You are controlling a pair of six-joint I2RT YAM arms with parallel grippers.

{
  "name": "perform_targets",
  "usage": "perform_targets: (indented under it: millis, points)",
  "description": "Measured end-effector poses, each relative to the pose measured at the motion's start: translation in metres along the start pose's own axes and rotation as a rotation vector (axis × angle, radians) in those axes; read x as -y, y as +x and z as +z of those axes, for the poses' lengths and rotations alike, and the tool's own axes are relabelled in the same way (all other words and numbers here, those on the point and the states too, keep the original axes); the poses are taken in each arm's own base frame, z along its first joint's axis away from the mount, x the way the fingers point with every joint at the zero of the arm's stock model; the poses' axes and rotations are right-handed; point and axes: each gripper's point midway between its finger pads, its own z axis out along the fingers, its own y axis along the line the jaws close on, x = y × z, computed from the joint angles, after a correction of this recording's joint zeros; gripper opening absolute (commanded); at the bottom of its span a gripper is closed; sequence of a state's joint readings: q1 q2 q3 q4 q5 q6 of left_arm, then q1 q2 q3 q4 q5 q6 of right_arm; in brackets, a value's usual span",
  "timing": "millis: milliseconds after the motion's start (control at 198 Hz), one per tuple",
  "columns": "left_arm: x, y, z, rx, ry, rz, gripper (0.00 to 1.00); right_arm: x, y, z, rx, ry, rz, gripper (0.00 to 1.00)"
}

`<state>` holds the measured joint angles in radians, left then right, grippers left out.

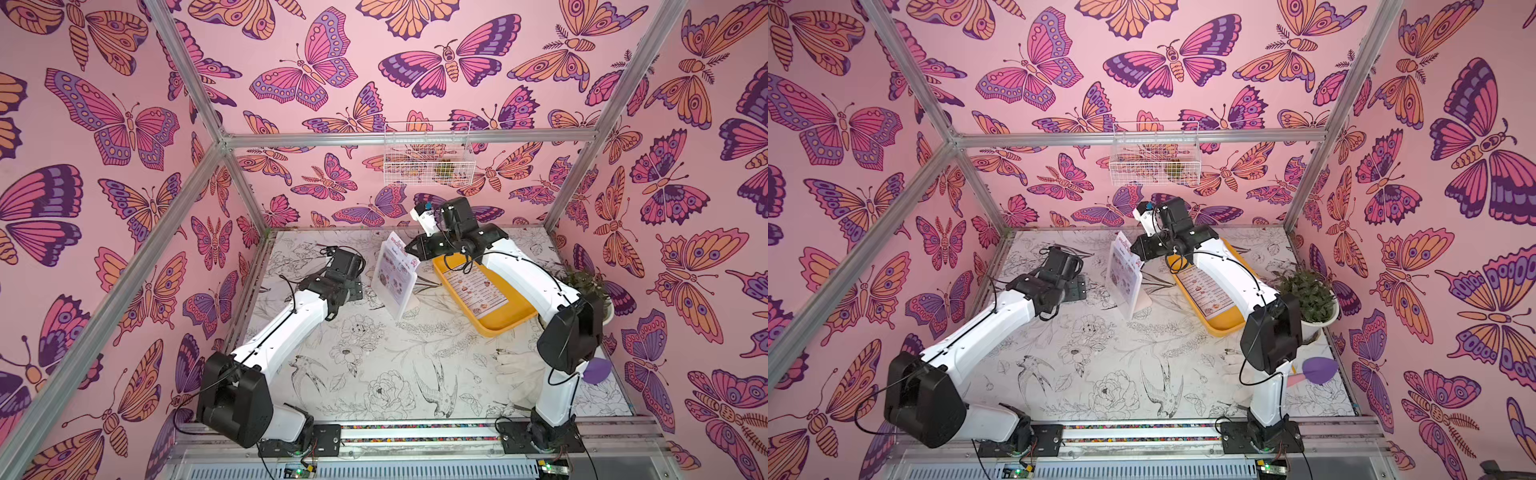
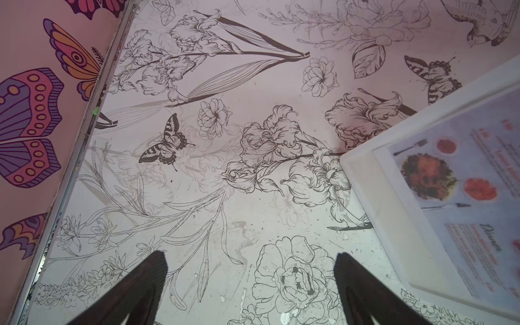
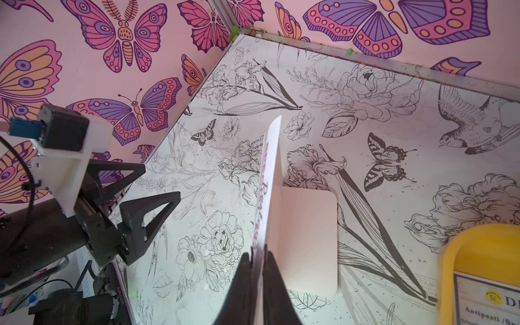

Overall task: Replace the menus in the menu holders
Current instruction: Take out the menu from the menu holder.

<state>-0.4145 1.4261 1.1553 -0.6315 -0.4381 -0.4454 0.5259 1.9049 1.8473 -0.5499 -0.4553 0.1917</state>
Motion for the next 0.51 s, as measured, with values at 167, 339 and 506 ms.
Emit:
perform_targets:
  millis: [167,339,506]
  points:
    - [-0.002,-0.003,-0.005,0.014,-0.001,-0.005,0.95,-0.001,0.000,0.000,-0.002,-0.008,0.003,0.03]
    - [-0.004,-0.005,-0.009,0.025,-0.001,-0.002,0.95,-0.001,0.000,0.000,0.000,-0.009,0.011,0.00]
    - [-0.004,-0.006,-0.010,0.027,-0.001,0.004,0.95,0.000,-0.010,-0.007,0.021,-0.005,0.009,0.00]
